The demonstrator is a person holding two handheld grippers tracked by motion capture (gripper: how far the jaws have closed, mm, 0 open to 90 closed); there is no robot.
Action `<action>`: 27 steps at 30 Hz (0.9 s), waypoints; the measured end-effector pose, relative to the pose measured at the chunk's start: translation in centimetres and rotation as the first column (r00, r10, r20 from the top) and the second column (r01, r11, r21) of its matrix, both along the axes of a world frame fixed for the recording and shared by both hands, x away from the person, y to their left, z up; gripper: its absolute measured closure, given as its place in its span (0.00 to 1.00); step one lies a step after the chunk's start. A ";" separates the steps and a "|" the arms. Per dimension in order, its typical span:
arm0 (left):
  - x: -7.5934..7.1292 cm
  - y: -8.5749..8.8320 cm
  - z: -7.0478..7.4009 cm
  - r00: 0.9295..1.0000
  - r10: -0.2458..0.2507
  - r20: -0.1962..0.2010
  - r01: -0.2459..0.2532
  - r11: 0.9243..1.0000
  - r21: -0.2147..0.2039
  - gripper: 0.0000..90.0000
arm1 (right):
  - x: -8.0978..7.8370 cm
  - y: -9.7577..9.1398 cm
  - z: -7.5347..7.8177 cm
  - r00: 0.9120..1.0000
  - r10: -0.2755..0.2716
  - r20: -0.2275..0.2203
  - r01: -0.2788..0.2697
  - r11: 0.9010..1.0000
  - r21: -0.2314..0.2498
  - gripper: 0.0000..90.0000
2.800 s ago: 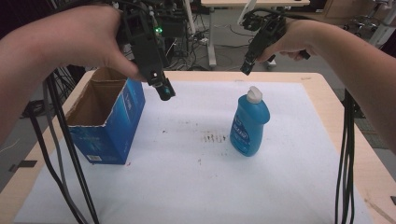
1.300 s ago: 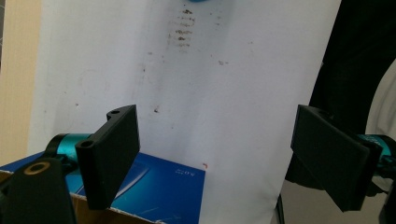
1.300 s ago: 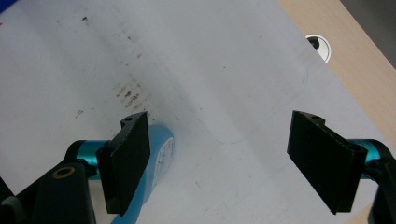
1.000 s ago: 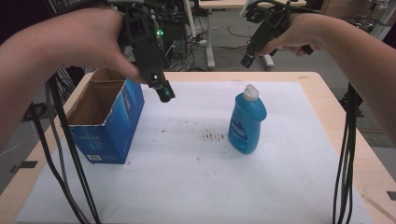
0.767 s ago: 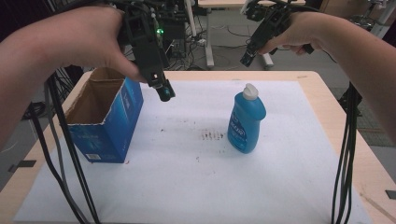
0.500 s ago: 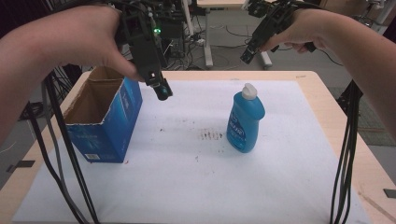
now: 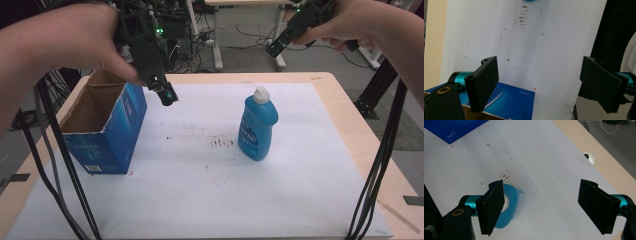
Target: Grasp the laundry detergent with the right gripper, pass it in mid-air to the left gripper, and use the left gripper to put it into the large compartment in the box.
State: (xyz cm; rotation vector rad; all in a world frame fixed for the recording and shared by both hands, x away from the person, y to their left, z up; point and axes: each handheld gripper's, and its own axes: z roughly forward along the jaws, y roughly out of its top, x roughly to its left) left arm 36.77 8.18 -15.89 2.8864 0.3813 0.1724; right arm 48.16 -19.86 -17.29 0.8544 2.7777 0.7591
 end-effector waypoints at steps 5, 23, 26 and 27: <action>0.2 0.0 -0.2 1.000 -0.002 -0.005 0.002 1.000 0.000 0.17 | -1.3 -1.2 0.0 1.000 0.000 0.011 0.000 0.999 0.041 0.24; 0.6 0.1 -0.3 1.000 -0.002 -0.013 0.002 1.000 -0.004 0.17 | -6.5 -3.4 -3.9 0.999 -0.020 0.025 0.017 0.992 0.124 0.23; 0.6 0.1 -0.3 1.000 -0.003 -0.014 0.003 1.000 -0.003 0.17 | -7.0 -3.3 -4.9 0.999 -0.030 0.020 0.028 0.992 0.123 0.23; 0.6 0.1 -0.3 1.000 -0.005 -0.012 0.005 1.000 -0.003 0.17 | -7.4 -3.3 -5.5 0.999 -0.034 0.016 0.032 0.992 0.124 0.23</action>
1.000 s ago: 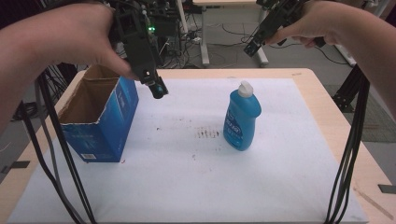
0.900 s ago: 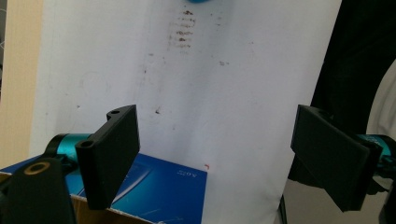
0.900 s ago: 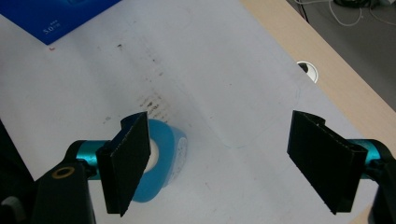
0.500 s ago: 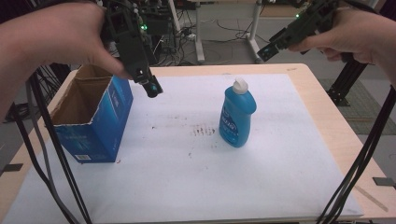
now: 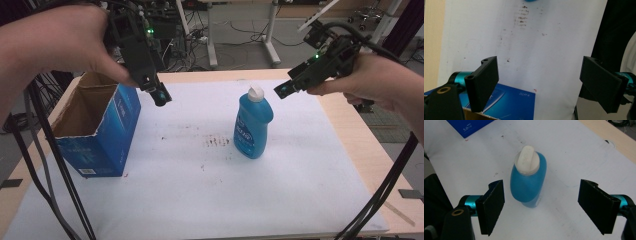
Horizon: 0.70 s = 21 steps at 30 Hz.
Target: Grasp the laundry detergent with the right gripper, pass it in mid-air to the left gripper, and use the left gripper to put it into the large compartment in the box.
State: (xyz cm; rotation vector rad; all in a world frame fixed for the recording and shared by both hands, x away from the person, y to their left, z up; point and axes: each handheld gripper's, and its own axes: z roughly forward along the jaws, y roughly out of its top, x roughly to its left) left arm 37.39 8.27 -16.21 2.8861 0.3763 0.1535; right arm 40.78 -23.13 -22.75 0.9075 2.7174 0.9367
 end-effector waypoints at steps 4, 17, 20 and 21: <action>0.0 0.1 0.0 1.000 -0.001 0.000 0.001 1.000 -0.001 0.17 | -0.6 0.2 -1.3 1.000 -0.012 -0.001 0.012 1.000 -0.005 0.13; -0.1 0.1 0.0 1.000 -0.004 0.000 0.004 1.000 -0.002 0.17 | -1.3 1.1 -4.2 1.000 -0.014 -0.028 0.014 1.000 -0.003 0.13; -0.1 0.1 0.0 1.000 -0.001 -0.001 0.001 1.000 0.001 0.17 | -1.3 1.2 -5.0 0.999 -0.021 -0.035 0.021 1.000 0.001 0.13; -0.1 0.1 0.0 1.000 0.001 0.000 -0.001 1.000 -0.001 0.17 | -1.3 1.2 -5.0 0.999 -0.021 -0.035 0.021 1.000 0.001 0.13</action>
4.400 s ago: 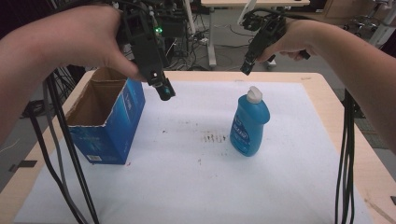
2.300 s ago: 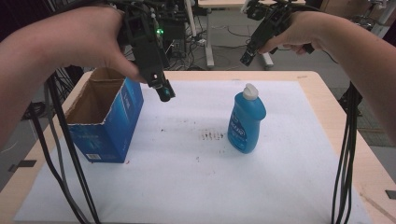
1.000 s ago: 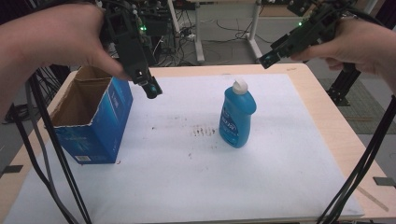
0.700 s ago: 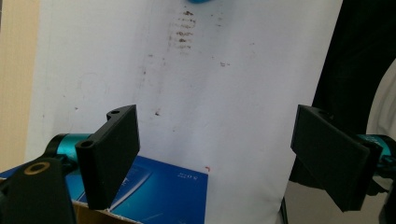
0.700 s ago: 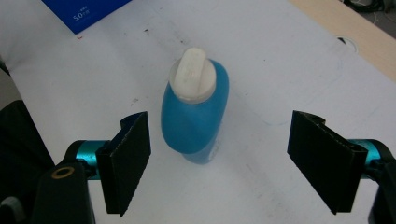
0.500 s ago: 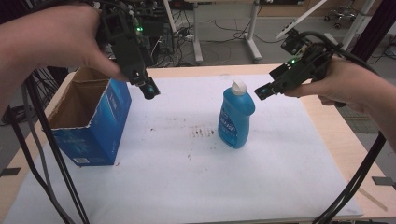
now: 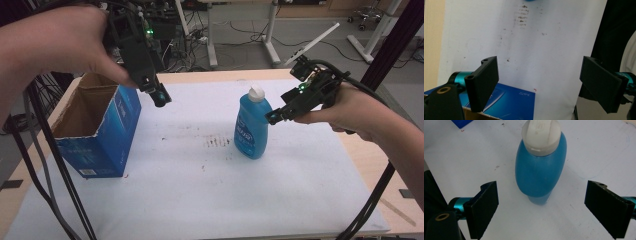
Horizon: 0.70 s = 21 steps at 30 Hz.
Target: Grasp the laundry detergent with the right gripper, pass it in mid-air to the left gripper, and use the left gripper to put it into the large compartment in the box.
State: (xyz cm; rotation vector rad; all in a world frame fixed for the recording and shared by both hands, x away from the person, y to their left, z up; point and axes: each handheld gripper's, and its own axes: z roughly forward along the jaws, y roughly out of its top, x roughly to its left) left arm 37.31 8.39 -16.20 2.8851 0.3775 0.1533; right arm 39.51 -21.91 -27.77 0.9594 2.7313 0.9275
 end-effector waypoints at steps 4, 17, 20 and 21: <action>0.0 0.0 0.0 1.000 -0.001 -0.001 0.001 1.000 0.006 0.17 | -0.2 0.4 -0.8 1.000 0.001 -0.009 -0.001 1.000 0.000 0.13; 0.0 -0.2 0.0 1.000 -0.007 -0.001 0.007 1.000 0.008 0.17 | 0.3 2.2 -3.1 1.000 -0.005 -0.020 0.004 1.000 -0.020 0.13; 0.0 -0.2 -0.1 1.000 -0.006 -0.001 0.006 1.000 0.005 0.17 | 0.4 2.4 -3.4 1.000 -0.008 -0.018 0.008 1.000 -0.025 0.13; 0.0 -0.2 0.0 1.000 -0.008 -0.001 0.008 1.000 0.007 0.17 | 0.4 2.4 -3.4 1.000 -0.008 -0.018 0.008 1.000 -0.025 0.13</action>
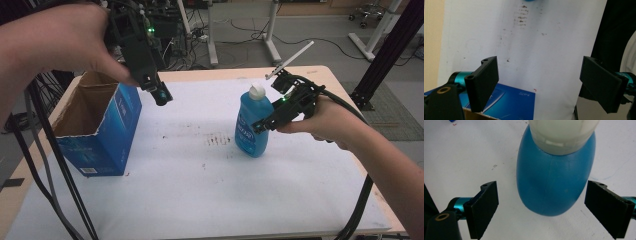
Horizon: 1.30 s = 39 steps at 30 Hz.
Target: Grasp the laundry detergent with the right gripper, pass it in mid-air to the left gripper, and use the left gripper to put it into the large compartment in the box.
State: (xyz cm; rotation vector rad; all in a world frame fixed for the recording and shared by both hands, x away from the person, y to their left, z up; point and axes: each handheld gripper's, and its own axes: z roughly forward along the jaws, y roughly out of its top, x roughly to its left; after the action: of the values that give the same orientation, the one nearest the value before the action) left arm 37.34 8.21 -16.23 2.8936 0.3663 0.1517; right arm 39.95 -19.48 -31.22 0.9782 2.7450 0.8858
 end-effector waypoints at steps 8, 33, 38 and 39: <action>0.0 0.0 0.0 1.000 0.000 -0.001 0.000 1.000 0.001 0.17 | 0.2 1.0 -1.2 1.000 -0.008 -0.005 0.008 1.000 -0.022 0.13; 0.0 0.0 0.0 1.000 0.003 0.001 -0.003 1.000 -0.003 0.17 | 0.5 1.7 -1.6 0.999 -0.034 0.027 0.035 0.998 -0.046 0.13; 0.0 0.0 0.0 1.000 0.002 0.000 -0.002 1.000 -0.001 0.17 | 0.4 1.8 -1.7 0.999 -0.041 0.029 0.042 0.998 -0.050 0.18; 0.0 0.0 0.0 1.000 0.002 0.000 -0.002 1.000 -0.001 0.17 | 0.4 1.8 -1.7 0.999 -0.041 0.029 0.042 0.998 -0.050 0.18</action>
State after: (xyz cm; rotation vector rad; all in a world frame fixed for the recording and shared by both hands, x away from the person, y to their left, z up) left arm 37.36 8.22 -16.23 2.8925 0.3689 0.1512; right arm 40.40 -17.64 -32.94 1.0024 2.6995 0.8137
